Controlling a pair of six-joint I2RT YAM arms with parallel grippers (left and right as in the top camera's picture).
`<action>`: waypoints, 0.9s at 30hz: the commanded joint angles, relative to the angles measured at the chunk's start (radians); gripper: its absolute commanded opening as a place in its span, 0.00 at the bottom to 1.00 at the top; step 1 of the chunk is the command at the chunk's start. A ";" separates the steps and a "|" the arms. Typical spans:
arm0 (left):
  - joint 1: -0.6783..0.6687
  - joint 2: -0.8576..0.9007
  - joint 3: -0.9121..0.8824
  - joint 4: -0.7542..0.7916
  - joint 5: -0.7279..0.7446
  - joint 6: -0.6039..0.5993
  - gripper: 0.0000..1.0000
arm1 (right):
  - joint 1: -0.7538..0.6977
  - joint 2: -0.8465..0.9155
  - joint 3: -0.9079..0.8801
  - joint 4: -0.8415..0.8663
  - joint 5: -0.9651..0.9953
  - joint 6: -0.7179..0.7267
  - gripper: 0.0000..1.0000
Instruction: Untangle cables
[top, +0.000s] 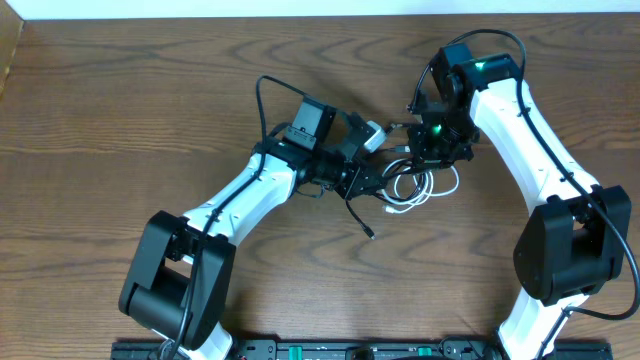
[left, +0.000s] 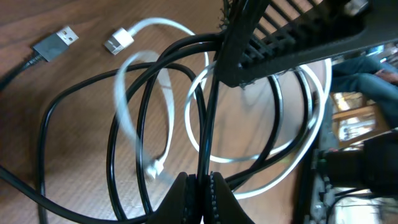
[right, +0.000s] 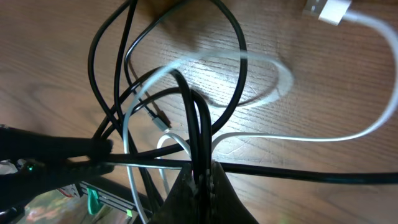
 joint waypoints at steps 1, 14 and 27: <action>0.006 -0.024 -0.002 0.014 0.106 -0.042 0.08 | 0.000 -0.020 0.015 0.010 0.013 -0.013 0.01; 0.192 -0.181 -0.002 0.453 0.167 -0.558 0.07 | -0.002 -0.019 -0.164 0.125 0.416 0.329 0.01; 0.270 -0.295 -0.002 0.564 0.159 -0.662 0.07 | -0.025 -0.022 -0.236 0.229 0.285 0.250 0.02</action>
